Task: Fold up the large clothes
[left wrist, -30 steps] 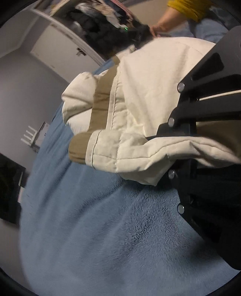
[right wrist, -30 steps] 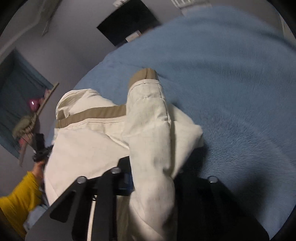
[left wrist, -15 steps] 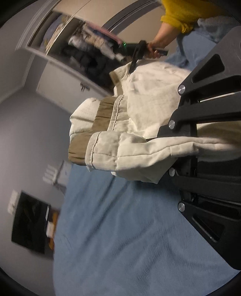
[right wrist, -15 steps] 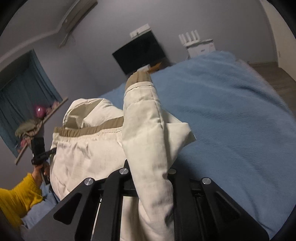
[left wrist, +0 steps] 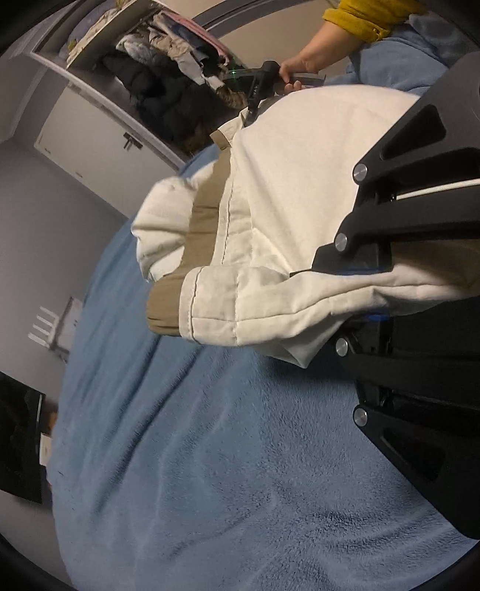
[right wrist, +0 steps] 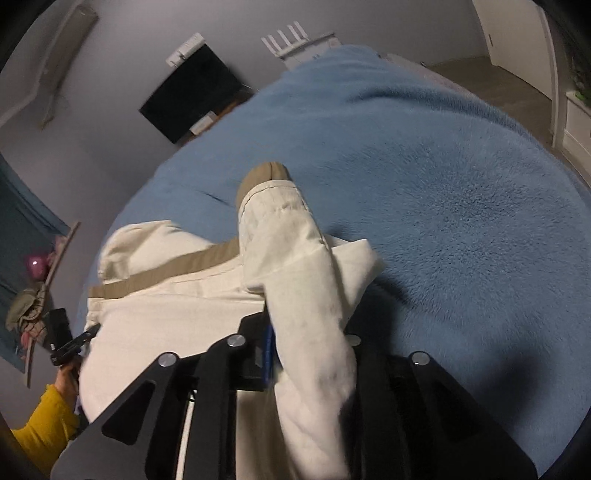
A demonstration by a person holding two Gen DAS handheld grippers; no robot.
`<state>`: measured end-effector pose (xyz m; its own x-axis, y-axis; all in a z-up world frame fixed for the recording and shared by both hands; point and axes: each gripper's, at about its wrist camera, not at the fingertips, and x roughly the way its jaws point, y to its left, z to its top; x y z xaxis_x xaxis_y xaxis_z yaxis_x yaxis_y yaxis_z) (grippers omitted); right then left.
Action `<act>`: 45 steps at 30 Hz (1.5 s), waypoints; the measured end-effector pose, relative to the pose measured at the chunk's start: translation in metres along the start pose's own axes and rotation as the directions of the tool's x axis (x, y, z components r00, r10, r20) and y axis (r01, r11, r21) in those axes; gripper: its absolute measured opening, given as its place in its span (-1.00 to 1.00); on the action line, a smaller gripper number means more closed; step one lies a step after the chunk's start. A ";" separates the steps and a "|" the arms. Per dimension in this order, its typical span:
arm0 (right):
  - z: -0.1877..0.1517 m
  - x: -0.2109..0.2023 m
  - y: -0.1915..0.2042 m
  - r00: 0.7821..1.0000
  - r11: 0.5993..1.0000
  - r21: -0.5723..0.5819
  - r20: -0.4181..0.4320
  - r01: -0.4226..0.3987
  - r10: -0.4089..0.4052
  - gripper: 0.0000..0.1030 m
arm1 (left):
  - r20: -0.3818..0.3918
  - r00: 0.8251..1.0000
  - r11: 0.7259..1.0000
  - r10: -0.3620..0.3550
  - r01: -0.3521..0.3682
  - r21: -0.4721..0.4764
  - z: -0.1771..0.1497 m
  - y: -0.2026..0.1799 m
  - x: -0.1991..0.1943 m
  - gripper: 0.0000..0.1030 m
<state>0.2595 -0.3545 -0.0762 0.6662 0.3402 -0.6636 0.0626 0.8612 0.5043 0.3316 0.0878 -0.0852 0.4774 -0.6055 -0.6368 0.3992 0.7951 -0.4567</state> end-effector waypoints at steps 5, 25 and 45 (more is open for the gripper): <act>-0.005 0.014 -0.009 0.999 0.999 0.035 -0.012 0.032 -0.031 -0.35 | -0.019 0.998 0.997 0.060 -0.061 -0.043 0.001 -0.006 0.002 -0.45; -0.144 -0.066 0.157 0.950 0.873 -0.396 -0.003 0.285 -0.312 0.71 | -0.036 0.924 0.913 0.381 -0.370 0.172 -0.090 -0.225 -0.035 0.87; -0.066 0.046 0.165 0.934 0.847 -0.428 -0.015 0.316 -0.356 0.85 | -0.051 0.866 0.859 0.498 -0.484 0.169 -0.012 -0.193 0.084 0.90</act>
<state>0.2515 -0.1718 -0.0598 0.5894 0.0167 -0.8077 -0.0549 0.9983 -0.0193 0.2851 -0.1161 -0.0575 0.5722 -0.1264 -0.8103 0.2438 0.9696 0.0210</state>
